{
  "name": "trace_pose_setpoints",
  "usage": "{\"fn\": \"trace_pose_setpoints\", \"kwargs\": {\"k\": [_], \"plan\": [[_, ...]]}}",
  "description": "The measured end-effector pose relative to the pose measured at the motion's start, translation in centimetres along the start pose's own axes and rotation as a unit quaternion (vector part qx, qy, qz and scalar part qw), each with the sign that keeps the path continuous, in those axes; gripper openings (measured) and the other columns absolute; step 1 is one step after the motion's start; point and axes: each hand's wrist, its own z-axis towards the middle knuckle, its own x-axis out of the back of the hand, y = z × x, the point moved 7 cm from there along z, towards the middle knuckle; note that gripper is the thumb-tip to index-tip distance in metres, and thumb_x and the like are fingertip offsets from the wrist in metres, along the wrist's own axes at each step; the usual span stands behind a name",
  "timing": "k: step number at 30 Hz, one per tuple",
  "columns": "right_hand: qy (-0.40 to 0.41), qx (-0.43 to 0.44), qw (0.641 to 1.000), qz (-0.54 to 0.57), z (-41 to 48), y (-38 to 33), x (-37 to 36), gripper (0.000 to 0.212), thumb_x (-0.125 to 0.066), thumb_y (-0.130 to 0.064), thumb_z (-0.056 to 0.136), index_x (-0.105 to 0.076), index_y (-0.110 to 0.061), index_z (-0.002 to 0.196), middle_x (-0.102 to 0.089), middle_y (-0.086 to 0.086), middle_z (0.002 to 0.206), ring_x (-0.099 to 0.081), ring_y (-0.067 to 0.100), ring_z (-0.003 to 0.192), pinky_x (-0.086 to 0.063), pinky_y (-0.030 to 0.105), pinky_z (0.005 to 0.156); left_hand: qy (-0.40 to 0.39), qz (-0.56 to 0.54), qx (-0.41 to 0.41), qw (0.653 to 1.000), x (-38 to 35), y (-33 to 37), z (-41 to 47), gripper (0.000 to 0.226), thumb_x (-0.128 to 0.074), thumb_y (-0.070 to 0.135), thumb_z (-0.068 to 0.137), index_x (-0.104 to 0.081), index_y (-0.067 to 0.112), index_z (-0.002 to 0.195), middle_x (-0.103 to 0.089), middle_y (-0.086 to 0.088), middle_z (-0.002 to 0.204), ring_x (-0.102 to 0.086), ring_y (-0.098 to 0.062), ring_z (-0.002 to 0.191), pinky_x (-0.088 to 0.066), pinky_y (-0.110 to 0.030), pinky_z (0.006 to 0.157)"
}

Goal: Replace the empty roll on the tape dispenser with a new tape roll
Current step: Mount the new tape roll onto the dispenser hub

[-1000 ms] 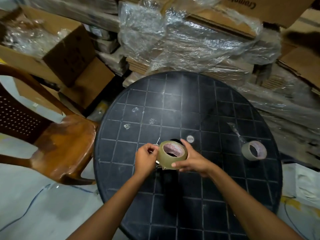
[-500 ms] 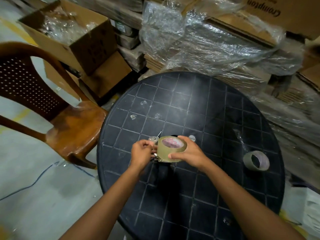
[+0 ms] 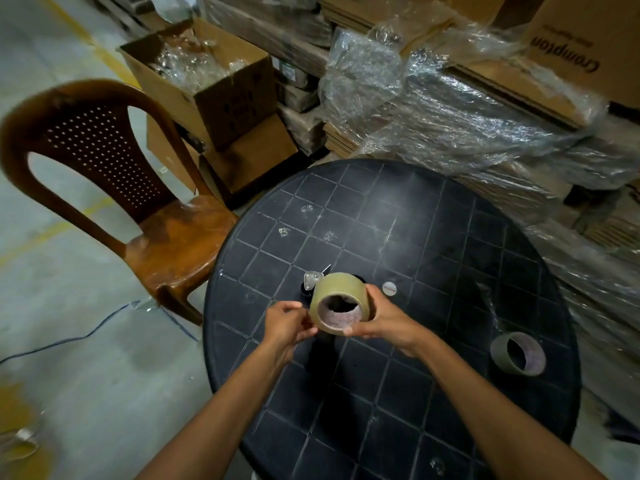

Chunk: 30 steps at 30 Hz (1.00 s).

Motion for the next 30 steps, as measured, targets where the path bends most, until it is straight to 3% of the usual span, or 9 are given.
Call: {"fn": "trace_pose_setpoints", "kwargs": {"k": [3,6,10,14,18,23,25,27,30], "plan": [[0.04,0.007,0.999,-0.019,0.5,-0.6,0.6,0.057,-0.082,-0.021,0.077,-0.053,-0.022,0.125,-0.069,0.005,0.114,-0.066,0.012,0.094,-0.048,0.016,0.064,-0.003,-0.015,-0.011,1.0,0.3,0.4,0.3,0.02,-0.053,-0.01,0.085,-0.05,0.008,0.094,-0.061,-0.017,0.069,-0.06,-0.024,0.054,-0.054,-0.026,0.046],[0.07,-0.01,0.997,0.029,1.1,-0.3,1.0,0.041,-0.07,-0.016,0.084,-0.057,-0.022,0.123,-0.067,0.009,0.113,-0.063,0.015,0.093,-0.053,0.035,0.08,-0.039,-0.037,0.006,0.999,-0.1,0.6,0.5,0.014,-0.051,-0.009,0.086,-0.061,-0.001,0.092,-0.065,-0.016,0.066,-0.063,-0.022,0.055,-0.054,-0.023,0.047],[0.073,-0.01,0.995,0.072,1.3,-0.5,1.2,0.044,-0.062,-0.006,0.086,-0.057,-0.022,0.127,-0.065,0.009,0.121,-0.065,0.023,0.109,-0.057,0.034,0.082,-0.094,-0.068,0.067,0.991,-1.2,-0.2,0.1,0.013,-0.055,-0.003,0.087,-0.067,-0.001,0.084,-0.068,-0.011,0.059,-0.067,-0.017,0.052,-0.056,-0.022,0.048],[0.082,-0.001,0.992,0.091,1.8,-0.7,1.6,0.049,-0.062,0.002,0.086,-0.056,-0.021,0.129,-0.067,0.014,0.114,-0.072,0.025,0.094,-0.062,0.043,0.081,-0.099,-0.053,0.064,0.992,-1.4,-1.1,0.3,0.019,-0.054,-0.013,0.083,-0.069,-0.001,0.082,-0.072,-0.013,0.063,-0.07,-0.018,0.057,-0.059,-0.023,0.055],[0.097,0.012,0.993,0.06,2.0,-0.4,1.9,0.049,-0.065,0.004,0.082,-0.059,-0.021,0.124,-0.069,0.009,0.106,-0.069,0.025,0.096,-0.057,0.031,0.071,-0.09,-0.04,0.059,0.993,-1.3,-1.8,0.6,0.02,-0.054,-0.015,0.08,-0.069,-0.003,0.083,-0.073,-0.014,0.066,-0.072,-0.02,0.06,-0.06,-0.025,0.061],[0.049,0.007,0.999,0.018,1.9,-0.3,1.4,0.062,-0.058,0.017,0.077,-0.053,-0.026,0.121,-0.058,0.009,0.118,-0.061,0.028,0.111,-0.061,0.048,0.084,-0.076,-0.062,0.062,0.993,-0.7,-2.4,1.2,0.025,-0.054,-0.019,0.081,-0.063,-0.003,0.098,-0.071,-0.015,0.074,-0.071,-0.021,0.06,-0.062,-0.029,0.06],[-0.003,-0.002,1.0,0.025,1.8,-0.6,0.9,0.065,-0.063,0.015,0.077,-0.051,-0.032,0.121,-0.054,0.008,0.126,-0.06,0.029,0.114,-0.061,0.047,0.083,-0.076,-0.065,0.061,0.993,-0.3,-2.3,1.8,0.029,-0.056,-0.018,0.082,-0.059,-0.002,0.106,-0.07,-0.019,0.084,-0.07,-0.023,0.066,-0.062,-0.032,0.062],[-0.05,-0.016,0.995,0.086,1.7,-0.9,0.6,0.059,-0.066,0.007,0.078,-0.051,-0.025,0.125,-0.053,0.01,0.13,-0.061,0.032,0.116,-0.059,0.05,0.089,-0.089,-0.047,0.06,0.993,-0.2,-2.0,2.2,0.031,-0.058,-0.016,0.081,-0.059,-0.004,0.11,-0.071,-0.02,0.086,-0.071,-0.024,0.068,-0.061,-0.03,0.061],[-0.108,-0.028,0.974,0.197,1.6,-1.6,0.4,0.058,-0.082,-0.023,0.069,-0.054,-0.01,0.118,-0.058,0.012,0.124,-0.062,0.03,0.112,-0.052,0.052,0.1,-0.115,-0.019,0.058,0.992,-0.6,-1.5,2.6,0.028,-0.057,-0.014,0.081,-0.065,-0.008,0.107,-0.072,-0.018,0.081,-0.072,-0.02,0.066,-0.061,-0.027,0.064]]}}
